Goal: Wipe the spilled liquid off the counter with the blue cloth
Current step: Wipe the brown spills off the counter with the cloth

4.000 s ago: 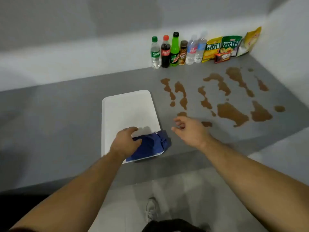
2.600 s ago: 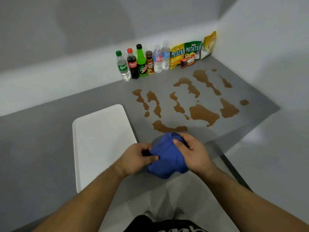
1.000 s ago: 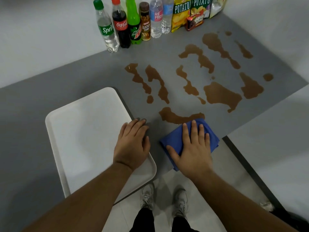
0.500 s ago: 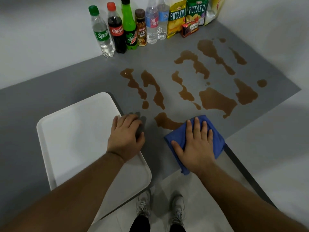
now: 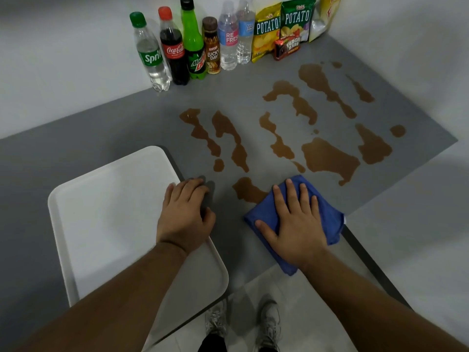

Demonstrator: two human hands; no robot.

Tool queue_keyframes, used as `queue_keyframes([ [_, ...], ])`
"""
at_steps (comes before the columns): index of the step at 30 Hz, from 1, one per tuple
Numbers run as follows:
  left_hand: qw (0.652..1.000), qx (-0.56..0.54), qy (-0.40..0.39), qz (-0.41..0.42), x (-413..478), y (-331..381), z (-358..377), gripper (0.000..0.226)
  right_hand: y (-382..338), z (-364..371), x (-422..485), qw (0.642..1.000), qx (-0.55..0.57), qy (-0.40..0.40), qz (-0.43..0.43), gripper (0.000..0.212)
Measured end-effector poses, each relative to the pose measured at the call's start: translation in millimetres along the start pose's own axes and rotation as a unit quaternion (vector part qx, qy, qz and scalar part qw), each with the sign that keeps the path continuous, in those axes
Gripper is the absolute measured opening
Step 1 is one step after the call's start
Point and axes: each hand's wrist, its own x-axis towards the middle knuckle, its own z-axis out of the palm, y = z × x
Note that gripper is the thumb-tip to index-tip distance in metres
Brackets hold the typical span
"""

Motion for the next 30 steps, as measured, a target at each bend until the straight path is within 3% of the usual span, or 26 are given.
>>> queue_keyframes([
  [4,1.000,0.003,0.003,0.003,0.7,-1.6,1.3,0.047,-20.4,0.5,9.5,1.000,-0.003,-0.005,-0.008,0.087],
  [9,1.000,-0.004,0.003,-0.001,0.6,0.9,-2.3,0.048,0.8,4.6,-12.4,0.997,-0.006,0.004,-0.080,0.077],
  [17,1.000,-0.016,-0.003,-0.011,-1.0,4.3,-4.4,0.048,-16.4,0.0,13.4,1.000,0.001,-0.011,0.008,0.080],
  [23,1.000,-0.016,0.007,-0.007,-1.4,3.4,-4.9,0.048,-8.7,9.3,-18.0,0.997,0.006,0.010,-0.075,0.075],
  [30,1.000,-0.020,0.015,-0.004,-1.5,3.9,-5.0,0.047,-24.0,0.9,14.4,1.000,0.004,0.007,0.010,0.086],
])
